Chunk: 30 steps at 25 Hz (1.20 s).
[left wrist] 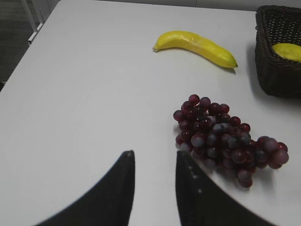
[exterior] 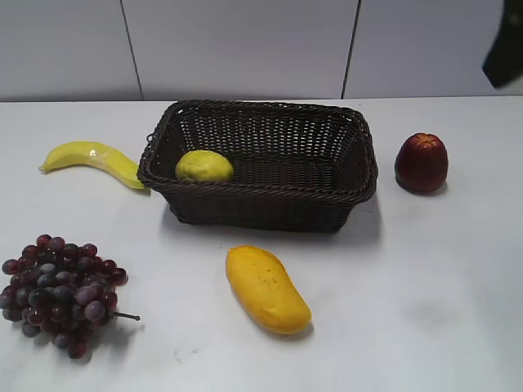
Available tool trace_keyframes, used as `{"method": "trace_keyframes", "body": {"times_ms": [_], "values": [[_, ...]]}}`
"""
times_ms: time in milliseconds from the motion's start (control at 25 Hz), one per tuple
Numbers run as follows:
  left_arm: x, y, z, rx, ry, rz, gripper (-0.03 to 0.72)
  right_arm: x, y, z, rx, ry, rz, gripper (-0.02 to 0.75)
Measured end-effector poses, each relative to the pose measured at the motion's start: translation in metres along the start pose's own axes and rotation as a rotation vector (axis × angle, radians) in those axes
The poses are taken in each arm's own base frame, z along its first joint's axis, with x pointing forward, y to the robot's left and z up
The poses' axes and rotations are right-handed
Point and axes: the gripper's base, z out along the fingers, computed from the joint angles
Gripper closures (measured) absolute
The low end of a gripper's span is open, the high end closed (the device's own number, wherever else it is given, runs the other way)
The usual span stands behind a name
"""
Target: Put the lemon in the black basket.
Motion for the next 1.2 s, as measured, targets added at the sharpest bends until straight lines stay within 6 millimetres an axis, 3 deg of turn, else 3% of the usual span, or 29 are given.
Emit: {"method": "trace_keyframes", "body": {"times_ms": [360, 600, 880, 1200], "values": [[0.0, 0.0, 0.0, 0.0, 0.0, 0.0, 0.453, 0.137, 0.005, -0.022, -0.065, 0.003, 0.04, 0.148], [0.0, 0.0, 0.0, 0.0, 0.0, 0.0, 0.453, 0.213, 0.004, -0.036, -0.056, -0.155, 0.041, 0.148], [0.0, 0.0, 0.0, 0.0, 0.0, 0.0, 0.453, 0.268, 0.004, -0.034, -0.054, -0.307, 0.046, 0.15], [0.0, 0.0, 0.0, 0.0, 0.0, 0.0, 0.453, 0.276, 0.004, -0.027, -0.052, -0.359, 0.046, 0.156]]}}
